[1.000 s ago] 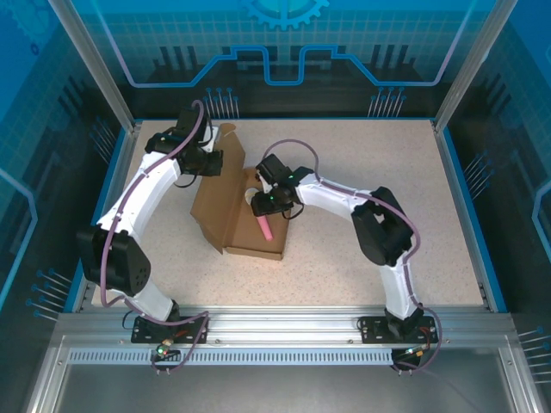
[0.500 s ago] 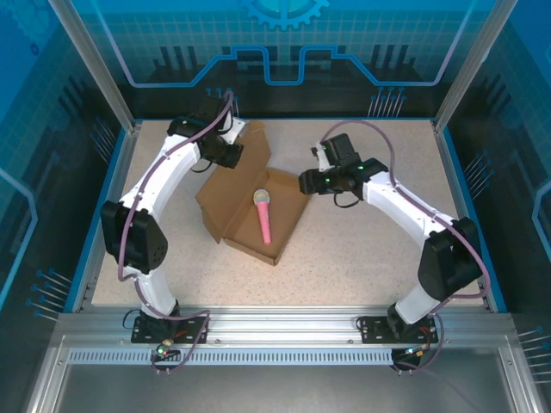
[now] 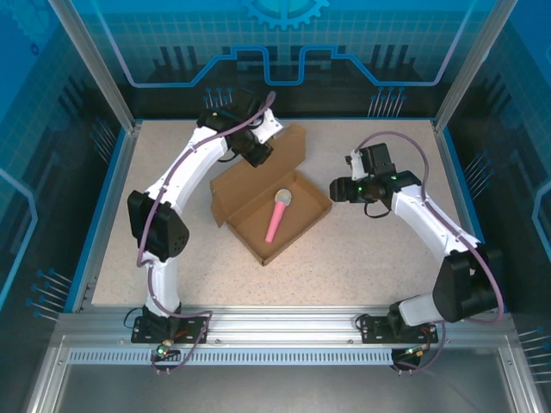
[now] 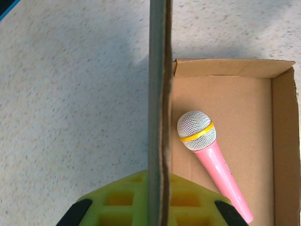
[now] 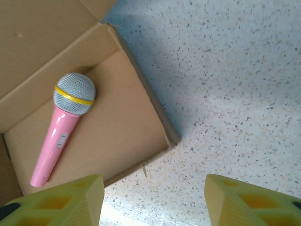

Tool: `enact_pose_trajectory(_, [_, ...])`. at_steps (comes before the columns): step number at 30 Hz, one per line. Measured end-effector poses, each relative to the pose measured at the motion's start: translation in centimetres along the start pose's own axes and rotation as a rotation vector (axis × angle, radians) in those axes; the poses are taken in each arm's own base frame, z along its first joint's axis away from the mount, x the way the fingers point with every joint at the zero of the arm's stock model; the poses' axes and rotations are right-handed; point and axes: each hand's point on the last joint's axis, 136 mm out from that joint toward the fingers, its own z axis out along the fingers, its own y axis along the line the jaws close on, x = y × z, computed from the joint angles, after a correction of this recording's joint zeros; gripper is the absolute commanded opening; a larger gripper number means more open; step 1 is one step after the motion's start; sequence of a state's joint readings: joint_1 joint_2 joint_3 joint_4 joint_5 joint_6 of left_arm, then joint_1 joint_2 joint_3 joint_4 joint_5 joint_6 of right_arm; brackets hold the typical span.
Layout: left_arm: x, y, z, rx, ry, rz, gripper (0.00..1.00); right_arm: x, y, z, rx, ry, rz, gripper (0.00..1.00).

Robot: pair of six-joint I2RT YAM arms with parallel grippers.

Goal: Fold the paper box

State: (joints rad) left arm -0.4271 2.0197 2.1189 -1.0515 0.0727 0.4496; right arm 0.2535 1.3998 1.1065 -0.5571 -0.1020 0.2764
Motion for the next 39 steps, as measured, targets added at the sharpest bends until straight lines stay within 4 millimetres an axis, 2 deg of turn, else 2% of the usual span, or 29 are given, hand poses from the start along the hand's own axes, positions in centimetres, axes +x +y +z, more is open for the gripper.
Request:
enact_pose_trajectory(6, [-1.8, -3.5, 0.7, 0.077, -0.021, 0.172, 0.08, -1.7, 0.4, -1.4, -0.034, -0.114, -0.137, 0.60])
enact_pose_trajectory(10, [-2.1, -4.8, 0.5, 0.110, -0.031, 0.259, 0.08, -3.1, -0.2, -1.7, -0.076, -0.210, -0.219, 0.60])
enact_pose_trajectory(13, [-2.3, -5.0, 0.2, 0.119, -0.043, 0.313, 0.08, -3.9, 0.0, -1.6, -0.119, -0.270, -0.314, 0.60])
enact_pose_trajectory(19, [-2.6, -5.2, -0.4, 0.124, -0.056, 0.402, 0.08, -5.5, 1.8, -1.5, -0.208, -0.367, -0.536, 0.60])
enact_pose_trajectory(29, [-2.5, -5.4, -0.4, 0.132, -0.056, 0.441, 0.09, -6.6, 1.8, 1.1, -0.239, -0.372, -0.743, 0.59])
enact_pose_trajectory(33, [-2.5, -5.4, -0.5, 0.133, -0.057, 0.441, 0.10, -7.7, 1.7, 1.7, -0.228, -0.379, -0.785, 0.58])
enact_pose_trajectory(36, [-2.5, -5.4, -0.5, 0.133, -0.057, 0.441, 0.10, -8.2, 1.7, 2.1, -0.228, -0.382, -0.809, 0.55])
enact_pose_trajectory(39, [-2.5, -5.4, -0.4, 0.133, -0.057, 0.440, 0.11, -8.3, 2.0, 2.4, -0.251, -0.382, -0.828, 0.47])
